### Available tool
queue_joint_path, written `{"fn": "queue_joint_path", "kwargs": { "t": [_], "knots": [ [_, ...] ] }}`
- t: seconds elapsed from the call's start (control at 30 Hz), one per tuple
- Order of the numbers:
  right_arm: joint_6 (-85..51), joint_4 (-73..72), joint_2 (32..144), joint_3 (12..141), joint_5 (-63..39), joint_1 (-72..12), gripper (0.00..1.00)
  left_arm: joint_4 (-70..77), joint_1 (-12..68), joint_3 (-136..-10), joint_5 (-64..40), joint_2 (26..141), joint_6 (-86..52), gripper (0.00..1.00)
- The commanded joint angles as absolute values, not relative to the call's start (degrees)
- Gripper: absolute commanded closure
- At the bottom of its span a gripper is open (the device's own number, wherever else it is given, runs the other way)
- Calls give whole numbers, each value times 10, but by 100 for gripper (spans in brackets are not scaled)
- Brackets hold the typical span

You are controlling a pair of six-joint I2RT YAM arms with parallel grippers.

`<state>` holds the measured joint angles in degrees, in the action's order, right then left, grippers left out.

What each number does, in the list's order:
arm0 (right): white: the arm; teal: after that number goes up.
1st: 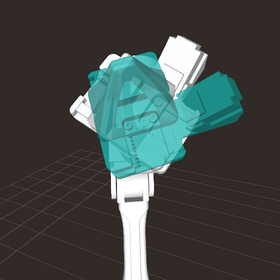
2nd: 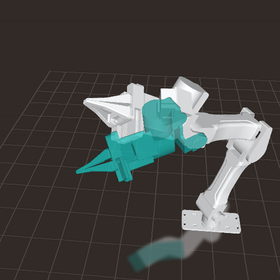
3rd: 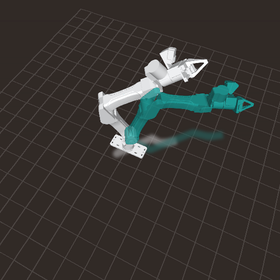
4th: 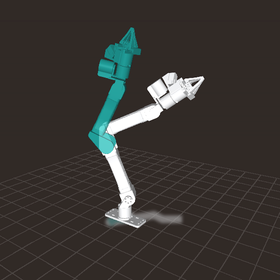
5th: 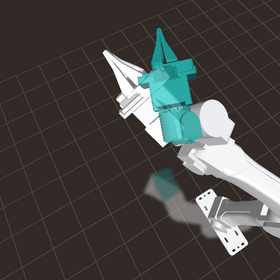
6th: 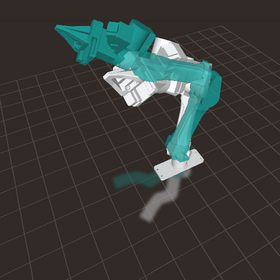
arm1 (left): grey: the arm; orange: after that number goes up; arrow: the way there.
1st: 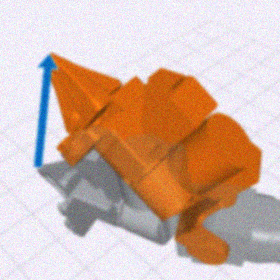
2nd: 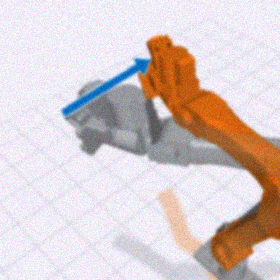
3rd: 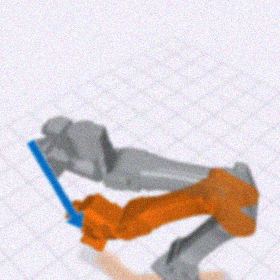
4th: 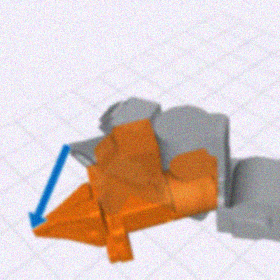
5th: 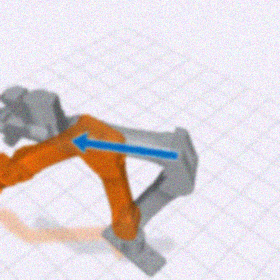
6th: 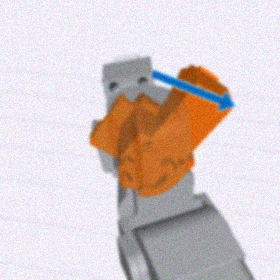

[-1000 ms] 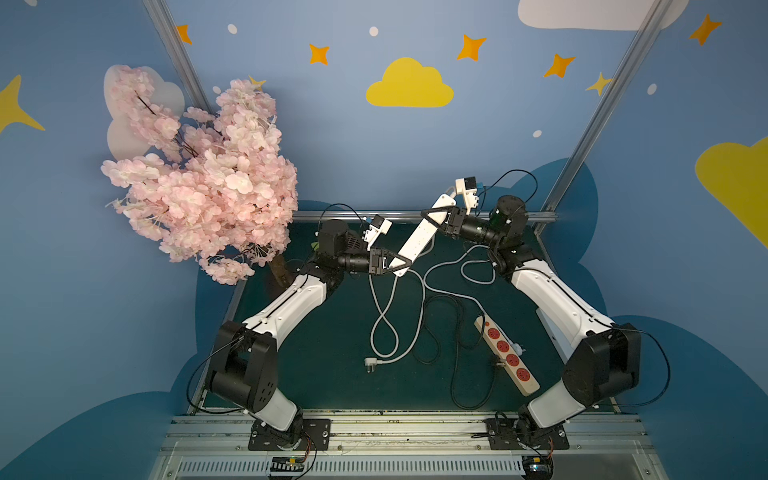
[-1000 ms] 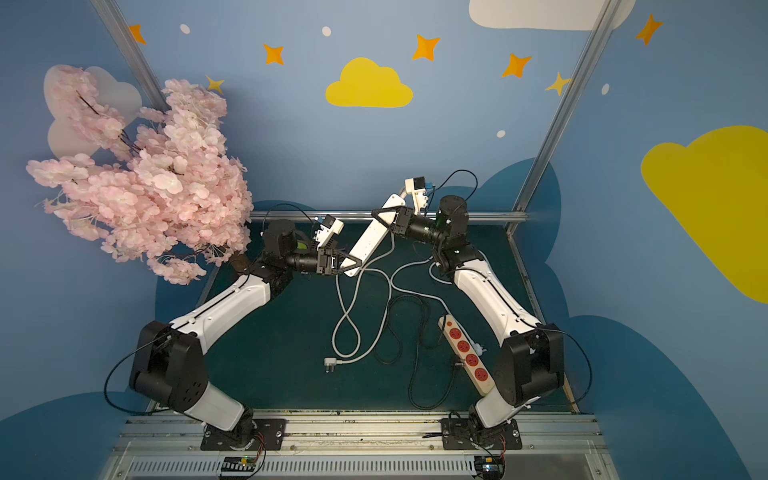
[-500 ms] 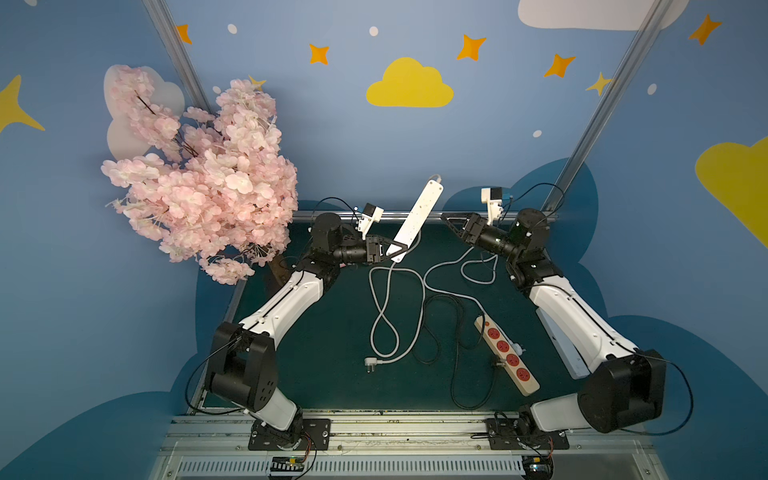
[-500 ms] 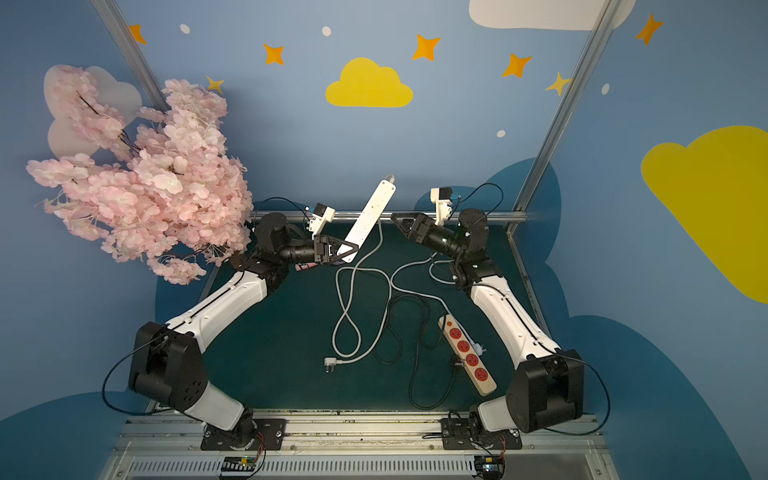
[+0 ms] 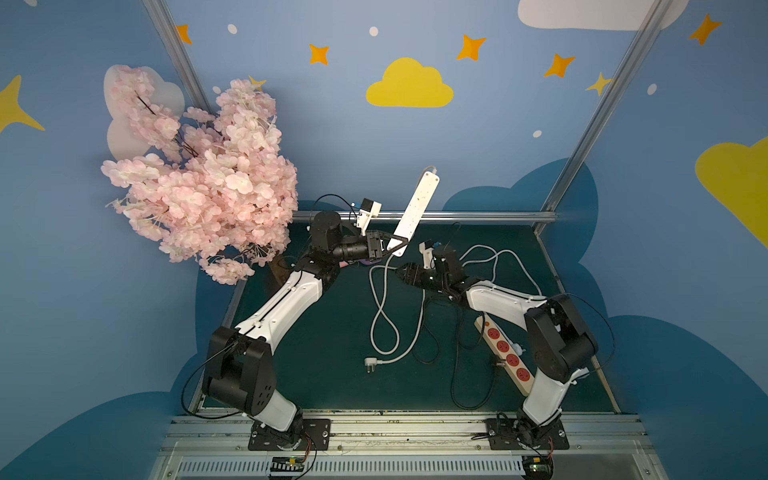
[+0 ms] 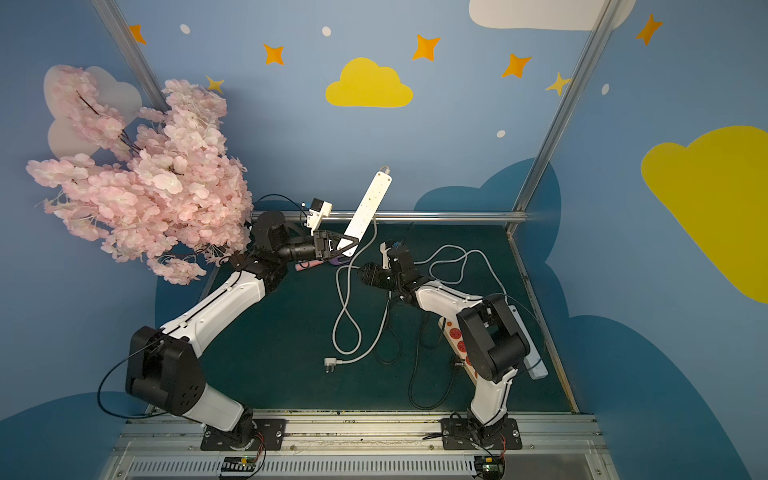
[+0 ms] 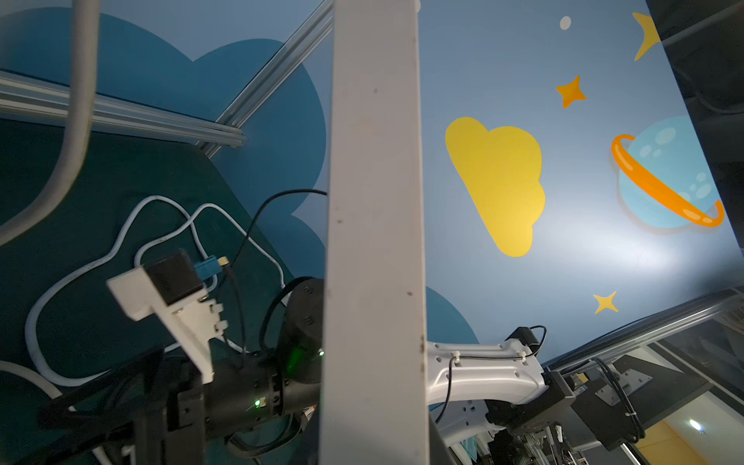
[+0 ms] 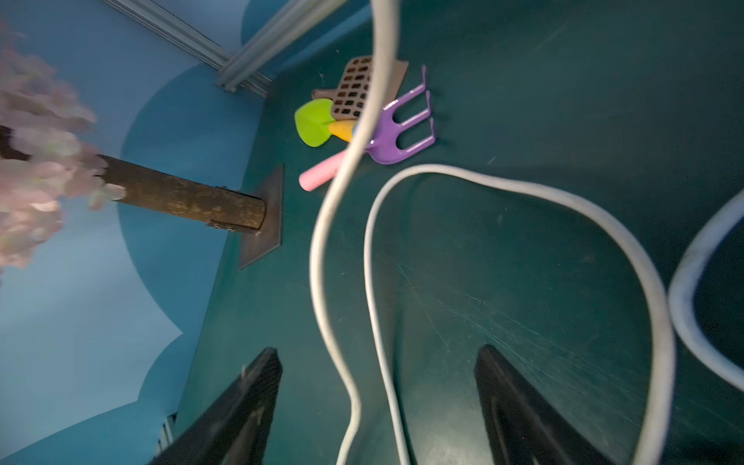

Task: Wrap the cord around the power strip
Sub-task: Wrap the power cord around the power strip.

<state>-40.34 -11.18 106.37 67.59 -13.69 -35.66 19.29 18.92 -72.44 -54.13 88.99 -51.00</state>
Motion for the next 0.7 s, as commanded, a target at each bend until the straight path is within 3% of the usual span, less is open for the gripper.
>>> {"fn": "queue_joint_path", "kwargs": {
  "t": [0.0,0.3,0.4,0.47,0.57,0.67],
  "knots": [
    [-423,-145,1098,729,-103,-371,23,229,190,-748,-536,863,-496,97],
    [-441,-167,1175,790,-103,-395,29,223,189,-745,-534,856,-493,98],
    [-433,-115,1202,830,-90,-396,36,230,188,-744,-534,855,-497,98],
    [-420,-104,1229,858,-76,-397,47,241,189,-744,-534,857,-505,97],
    [-388,-79,1248,890,-71,-395,77,230,184,-748,-530,854,-493,98],
    [-313,-57,1209,866,-73,-398,94,195,158,-751,-526,848,-461,97]
  ]
}}
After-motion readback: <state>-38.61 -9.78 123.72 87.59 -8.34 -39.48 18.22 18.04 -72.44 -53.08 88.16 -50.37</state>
